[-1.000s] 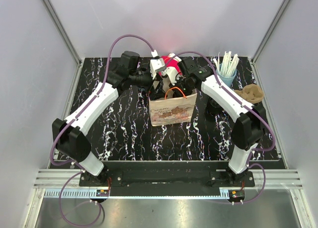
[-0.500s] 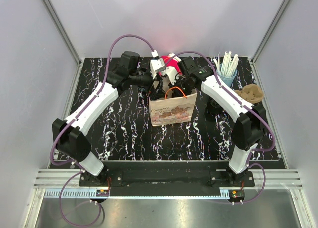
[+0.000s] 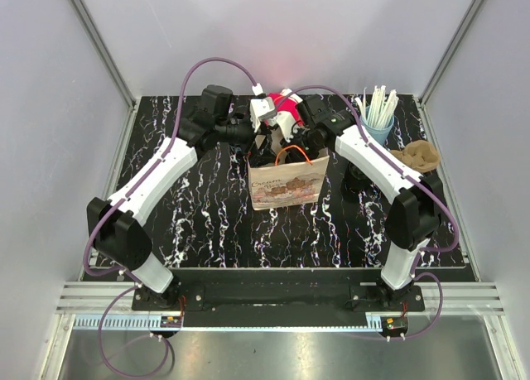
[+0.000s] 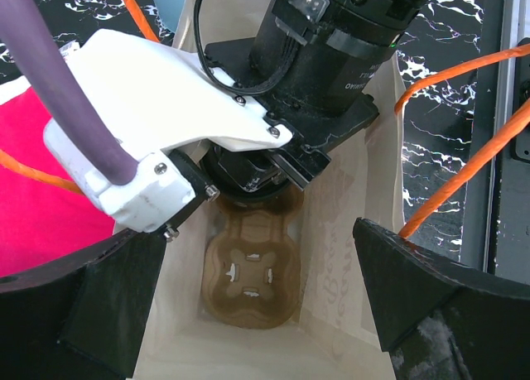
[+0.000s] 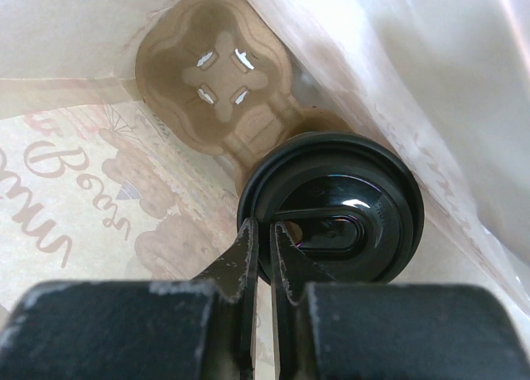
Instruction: Pack the takeout coffee
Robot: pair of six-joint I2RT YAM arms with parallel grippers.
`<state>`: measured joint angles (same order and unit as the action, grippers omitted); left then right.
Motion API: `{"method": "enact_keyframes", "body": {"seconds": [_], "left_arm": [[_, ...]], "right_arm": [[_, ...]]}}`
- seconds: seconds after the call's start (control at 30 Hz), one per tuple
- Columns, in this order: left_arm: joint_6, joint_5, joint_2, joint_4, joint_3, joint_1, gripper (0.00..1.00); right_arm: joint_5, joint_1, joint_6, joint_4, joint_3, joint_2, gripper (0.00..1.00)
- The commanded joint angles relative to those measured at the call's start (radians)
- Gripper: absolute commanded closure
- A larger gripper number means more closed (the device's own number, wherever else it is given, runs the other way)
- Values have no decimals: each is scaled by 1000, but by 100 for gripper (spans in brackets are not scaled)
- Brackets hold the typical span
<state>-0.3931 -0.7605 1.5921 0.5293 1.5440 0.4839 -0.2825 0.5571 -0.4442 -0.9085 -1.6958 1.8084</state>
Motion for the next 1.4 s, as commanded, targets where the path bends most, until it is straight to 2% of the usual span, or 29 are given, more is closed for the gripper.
{"method": "enact_keyframes", "body": {"seconds": [0.0,1.37], "left_arm": [[-6,-39,-24,-20,13,-7,1],[-9,-37,-29,-20,13,-7,1]], "right_arm": [[-26,12,1,34,2,-37,100],[-17,12,-7,65,70,-1,100]]}}
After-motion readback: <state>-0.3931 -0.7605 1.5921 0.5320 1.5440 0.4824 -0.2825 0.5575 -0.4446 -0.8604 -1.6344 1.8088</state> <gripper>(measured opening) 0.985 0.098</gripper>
